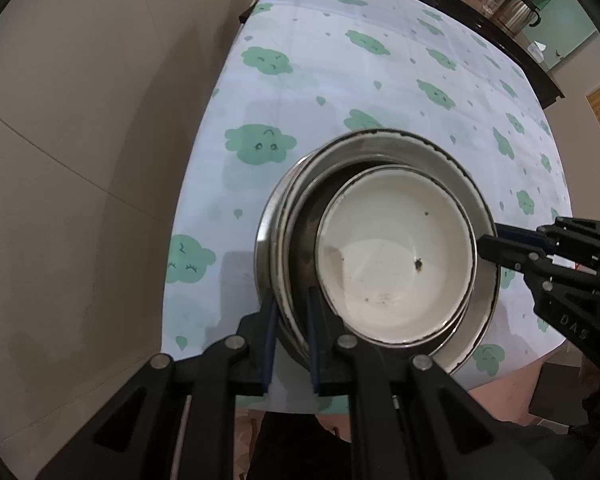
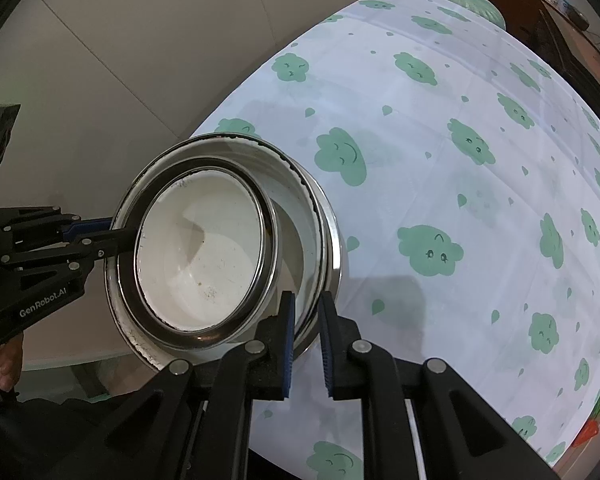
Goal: Organize plates and bowls
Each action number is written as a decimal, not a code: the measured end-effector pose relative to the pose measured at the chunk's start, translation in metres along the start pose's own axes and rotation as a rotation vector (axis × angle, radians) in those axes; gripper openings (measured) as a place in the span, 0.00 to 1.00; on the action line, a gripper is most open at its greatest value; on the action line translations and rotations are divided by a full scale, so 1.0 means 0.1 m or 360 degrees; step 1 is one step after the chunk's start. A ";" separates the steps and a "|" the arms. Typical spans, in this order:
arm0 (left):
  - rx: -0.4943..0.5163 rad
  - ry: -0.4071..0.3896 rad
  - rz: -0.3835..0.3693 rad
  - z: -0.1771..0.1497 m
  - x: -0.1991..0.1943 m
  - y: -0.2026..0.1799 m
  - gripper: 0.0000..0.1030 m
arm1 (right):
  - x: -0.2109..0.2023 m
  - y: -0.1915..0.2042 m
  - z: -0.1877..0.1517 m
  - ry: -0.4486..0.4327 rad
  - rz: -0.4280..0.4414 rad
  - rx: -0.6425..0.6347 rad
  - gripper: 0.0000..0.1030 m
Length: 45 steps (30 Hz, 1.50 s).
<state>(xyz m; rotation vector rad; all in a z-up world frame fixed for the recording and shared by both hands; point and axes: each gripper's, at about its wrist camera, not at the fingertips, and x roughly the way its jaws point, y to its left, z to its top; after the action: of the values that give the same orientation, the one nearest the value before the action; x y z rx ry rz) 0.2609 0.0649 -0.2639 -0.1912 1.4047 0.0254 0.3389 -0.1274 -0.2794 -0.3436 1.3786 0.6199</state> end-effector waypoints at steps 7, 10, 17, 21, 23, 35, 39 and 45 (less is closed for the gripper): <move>0.0002 -0.0010 -0.0010 -0.02 -0.03 0.01 0.10 | -0.01 0.01 -0.03 -0.0006 -0.0016 0.0011 0.14; 0.0002 -0.0010 -0.0008 -0.03 -0.03 0.01 0.10 | -0.02 0.01 -0.06 -0.0011 -0.0015 0.0022 0.14; 0.0008 -0.0049 0.0033 -0.06 -0.10 0.00 0.11 | -0.10 -0.01 -0.12 -0.0062 0.0023 0.0064 0.15; 0.0064 -0.0118 0.0037 -0.11 -0.25 0.01 0.12 | -0.21 0.02 -0.23 -0.0102 -0.0003 0.0109 0.15; 0.0085 -0.0166 0.0031 -0.13 -0.34 0.04 0.12 | -0.28 0.04 -0.32 -0.0121 -0.0036 0.0152 0.15; 0.0296 -0.0300 -0.0014 -0.48 -0.70 -0.01 0.12 | -0.72 0.42 -1.04 -0.0230 -0.0209 0.0378 0.15; 0.0331 -0.0449 -0.0016 -0.65 -1.00 -0.07 0.12 | -0.97 0.57 -1.18 -0.0373 -0.0252 0.0360 0.15; 0.0401 -0.0704 0.0041 -1.00 -1.58 -0.18 0.12 | -1.58 0.87 -1.48 -0.0706 -0.0387 0.0331 0.15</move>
<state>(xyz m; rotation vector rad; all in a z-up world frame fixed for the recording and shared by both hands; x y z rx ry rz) 0.1391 0.0473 -0.1217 0.0422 0.9576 -0.0837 0.1576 -0.1757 -0.1406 -0.1867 0.9461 0.3213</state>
